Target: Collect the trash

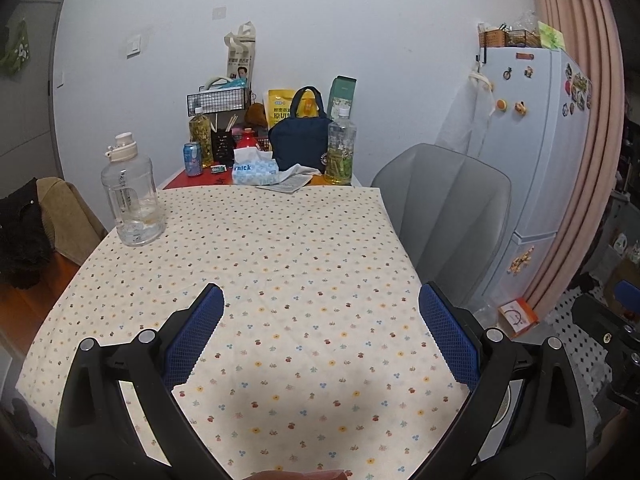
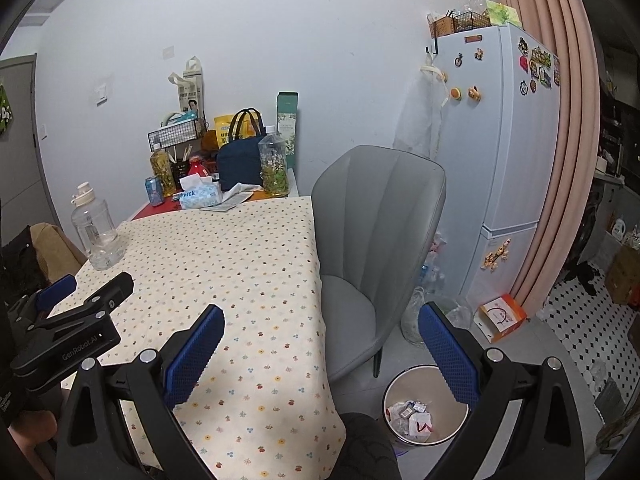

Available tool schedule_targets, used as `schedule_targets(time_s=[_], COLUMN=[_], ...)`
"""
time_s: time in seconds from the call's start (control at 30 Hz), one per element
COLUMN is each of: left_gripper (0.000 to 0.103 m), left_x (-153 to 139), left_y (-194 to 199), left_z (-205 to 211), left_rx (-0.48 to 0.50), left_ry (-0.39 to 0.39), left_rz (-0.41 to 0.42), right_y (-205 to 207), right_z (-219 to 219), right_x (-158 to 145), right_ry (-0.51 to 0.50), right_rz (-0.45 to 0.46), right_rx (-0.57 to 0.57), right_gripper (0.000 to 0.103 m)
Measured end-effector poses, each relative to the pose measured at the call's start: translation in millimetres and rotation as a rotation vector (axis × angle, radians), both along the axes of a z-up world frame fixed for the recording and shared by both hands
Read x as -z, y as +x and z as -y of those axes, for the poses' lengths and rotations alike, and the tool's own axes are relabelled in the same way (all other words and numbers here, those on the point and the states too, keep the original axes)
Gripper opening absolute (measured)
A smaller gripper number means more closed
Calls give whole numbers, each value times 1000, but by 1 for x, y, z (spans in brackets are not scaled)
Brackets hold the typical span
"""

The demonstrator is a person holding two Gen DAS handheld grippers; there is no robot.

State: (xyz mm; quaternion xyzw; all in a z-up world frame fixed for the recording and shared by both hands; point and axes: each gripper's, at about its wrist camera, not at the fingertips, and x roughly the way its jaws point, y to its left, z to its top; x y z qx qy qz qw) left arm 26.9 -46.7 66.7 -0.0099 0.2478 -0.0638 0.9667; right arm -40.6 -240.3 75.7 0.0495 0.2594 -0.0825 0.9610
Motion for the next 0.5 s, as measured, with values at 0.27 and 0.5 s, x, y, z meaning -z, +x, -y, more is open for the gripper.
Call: schedule_targets(time_s=[0.27, 0.5], left_gripper=[97, 97], left_x=[-1, 2], left_y=[1, 2], left_z=[0, 1], left_rx=[2, 12], left_ry=[-6, -16], left_rz=[5, 9], right_y=[-1, 0], right_z=[4, 4], right_x=[1, 6], right_ry=[3, 1], right_rz=[3, -3], right_rx=[5, 8], right_gripper=[95, 95])
